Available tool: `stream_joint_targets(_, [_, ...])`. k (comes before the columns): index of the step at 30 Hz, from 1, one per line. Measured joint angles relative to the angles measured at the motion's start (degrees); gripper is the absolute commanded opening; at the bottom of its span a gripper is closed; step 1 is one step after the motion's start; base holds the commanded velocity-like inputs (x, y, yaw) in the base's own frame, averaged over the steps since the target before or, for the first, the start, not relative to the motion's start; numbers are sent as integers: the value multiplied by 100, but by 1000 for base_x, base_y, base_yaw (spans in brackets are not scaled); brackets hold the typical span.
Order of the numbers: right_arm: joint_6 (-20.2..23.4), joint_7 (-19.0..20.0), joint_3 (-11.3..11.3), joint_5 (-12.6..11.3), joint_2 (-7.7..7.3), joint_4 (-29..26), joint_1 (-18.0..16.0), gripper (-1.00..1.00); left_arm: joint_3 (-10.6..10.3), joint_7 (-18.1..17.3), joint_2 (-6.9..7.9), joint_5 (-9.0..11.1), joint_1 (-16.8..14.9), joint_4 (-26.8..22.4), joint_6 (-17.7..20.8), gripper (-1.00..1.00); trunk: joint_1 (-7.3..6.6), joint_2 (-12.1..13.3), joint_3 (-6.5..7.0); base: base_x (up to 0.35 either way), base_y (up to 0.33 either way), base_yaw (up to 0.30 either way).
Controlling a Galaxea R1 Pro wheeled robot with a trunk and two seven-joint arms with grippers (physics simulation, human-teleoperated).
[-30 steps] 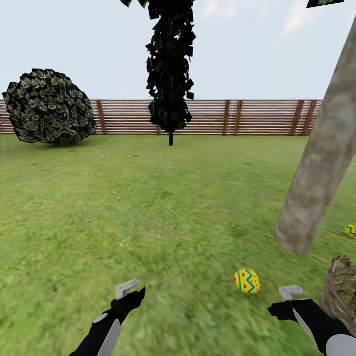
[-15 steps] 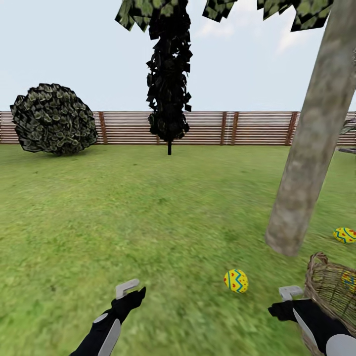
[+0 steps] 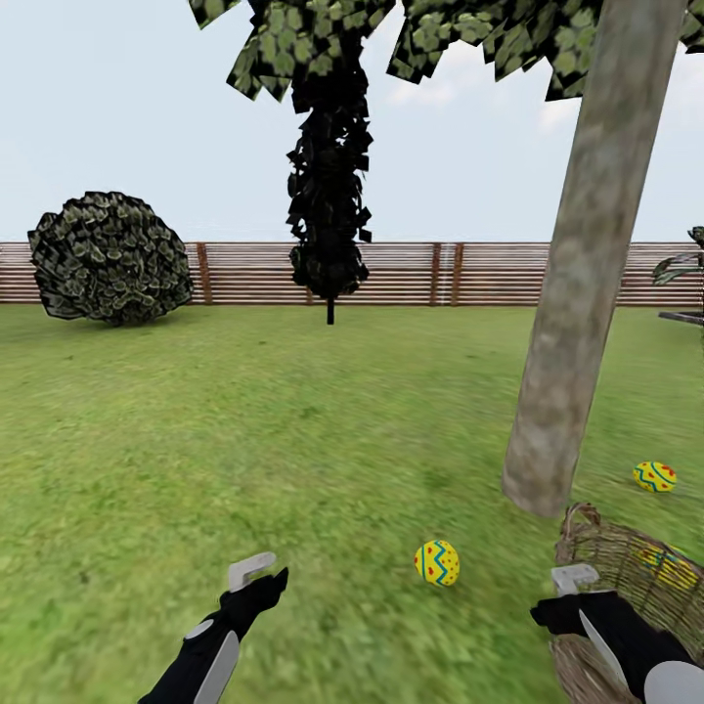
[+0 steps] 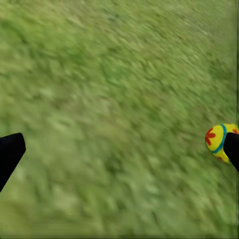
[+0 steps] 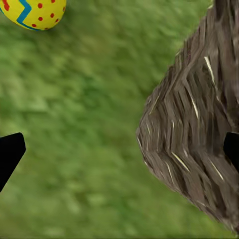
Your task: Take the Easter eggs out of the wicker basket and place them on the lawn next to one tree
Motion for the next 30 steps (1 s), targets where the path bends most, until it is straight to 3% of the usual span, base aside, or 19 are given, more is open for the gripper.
stream_joint_targets(12, [-8,1,0,2,4,1,0,100,4,-41,-3,5,0,-1,-6,100,-224,403,224,2,-42,0])
stream_joint_targets(30, [-6,0,0,4,5,0,0,100,-12,5,-87,-18,0,13,8,100,-619,1125,547,0,-300,0])
